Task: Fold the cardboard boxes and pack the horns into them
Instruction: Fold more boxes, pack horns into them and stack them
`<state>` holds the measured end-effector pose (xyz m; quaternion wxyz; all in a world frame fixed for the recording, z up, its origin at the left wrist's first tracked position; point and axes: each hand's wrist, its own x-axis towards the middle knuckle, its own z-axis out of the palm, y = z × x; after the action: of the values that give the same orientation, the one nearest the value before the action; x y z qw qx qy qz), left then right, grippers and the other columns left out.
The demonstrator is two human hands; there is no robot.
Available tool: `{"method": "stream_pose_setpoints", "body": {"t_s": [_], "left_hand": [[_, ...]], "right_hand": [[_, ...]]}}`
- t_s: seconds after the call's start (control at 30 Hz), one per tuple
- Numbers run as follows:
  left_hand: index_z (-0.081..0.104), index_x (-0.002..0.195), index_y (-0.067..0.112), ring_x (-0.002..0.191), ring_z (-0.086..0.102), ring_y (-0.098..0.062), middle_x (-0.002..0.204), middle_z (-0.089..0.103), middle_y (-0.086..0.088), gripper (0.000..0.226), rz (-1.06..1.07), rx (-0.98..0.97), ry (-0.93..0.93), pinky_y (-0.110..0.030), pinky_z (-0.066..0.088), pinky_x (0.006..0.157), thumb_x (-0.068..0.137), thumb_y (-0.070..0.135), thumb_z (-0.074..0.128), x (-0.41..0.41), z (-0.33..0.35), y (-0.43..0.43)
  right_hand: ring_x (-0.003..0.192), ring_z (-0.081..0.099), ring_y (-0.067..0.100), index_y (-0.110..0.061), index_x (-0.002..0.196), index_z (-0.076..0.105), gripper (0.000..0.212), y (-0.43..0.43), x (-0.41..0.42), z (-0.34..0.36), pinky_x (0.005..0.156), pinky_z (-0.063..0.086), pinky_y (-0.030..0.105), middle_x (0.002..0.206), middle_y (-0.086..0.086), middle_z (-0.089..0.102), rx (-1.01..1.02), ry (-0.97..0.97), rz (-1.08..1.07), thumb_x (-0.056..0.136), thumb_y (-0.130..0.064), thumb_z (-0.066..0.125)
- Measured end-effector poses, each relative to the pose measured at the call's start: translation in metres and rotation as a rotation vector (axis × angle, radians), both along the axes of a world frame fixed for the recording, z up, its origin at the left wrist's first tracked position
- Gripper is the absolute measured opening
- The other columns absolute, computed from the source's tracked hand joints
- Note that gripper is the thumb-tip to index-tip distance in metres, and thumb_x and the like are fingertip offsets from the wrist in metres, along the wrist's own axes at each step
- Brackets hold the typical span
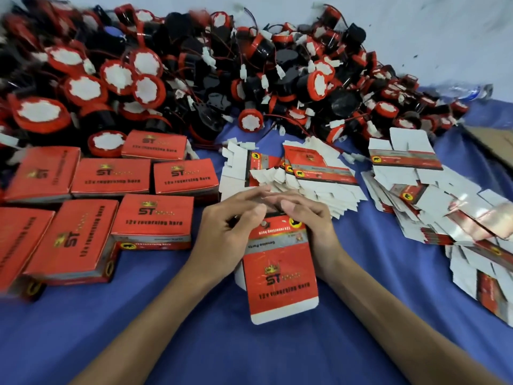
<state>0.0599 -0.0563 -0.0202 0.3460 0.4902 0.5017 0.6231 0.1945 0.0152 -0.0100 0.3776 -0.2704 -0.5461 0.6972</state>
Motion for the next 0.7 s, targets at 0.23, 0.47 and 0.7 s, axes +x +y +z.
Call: {"method": "stream_pose_setpoints", "body": {"t_s": [0.23, 0.47, 0.7], "left_hand": [[0.074, 0.101, 0.011, 0.108, 0.064, -0.012, 0.115, 0.07, -0.002, 0.033, 0.069, -0.039, 0.015, -0.032, 0.05, 0.095, 0.085, 0.026, 0.048, 0.001, 0.001, 0.002], [0.073, 0.086, 0.018, 0.103, 0.065, -0.014, 0.107, 0.071, -0.001, 0.027, 0.054, -0.077, 0.037, -0.033, 0.049, 0.092, 0.083, 0.029, 0.048, -0.002, 0.0, 0.004], [0.069, 0.093, 0.014, 0.114, 0.058, -0.003, 0.127, 0.063, -0.003, 0.028, 0.044, -0.047, 0.089, -0.017, 0.045, 0.091, 0.086, 0.029, 0.046, -0.001, 0.002, 0.001]], "right_hand": [[0.083, 0.068, 0.02, -0.003, 0.121, 0.059, 0.04, -0.011, -0.001, 0.003, 0.071, 0.055, 0.029, 0.099, 0.008, 0.068, -0.057, 0.0, -0.01, 0.084, -0.014, 0.063], [0.086, 0.068, 0.017, 0.0, 0.104, 0.064, 0.023, -0.012, -0.003, 0.007, 0.074, 0.054, 0.025, 0.1, 0.008, 0.069, -0.051, 0.039, 0.086, 0.09, -0.008, 0.048], [0.08, 0.069, 0.015, 0.0, 0.106, 0.064, 0.033, -0.008, -0.004, 0.005, 0.069, 0.055, 0.023, 0.094, 0.008, 0.07, -0.07, 0.007, 0.057, 0.078, -0.018, 0.065]]}}
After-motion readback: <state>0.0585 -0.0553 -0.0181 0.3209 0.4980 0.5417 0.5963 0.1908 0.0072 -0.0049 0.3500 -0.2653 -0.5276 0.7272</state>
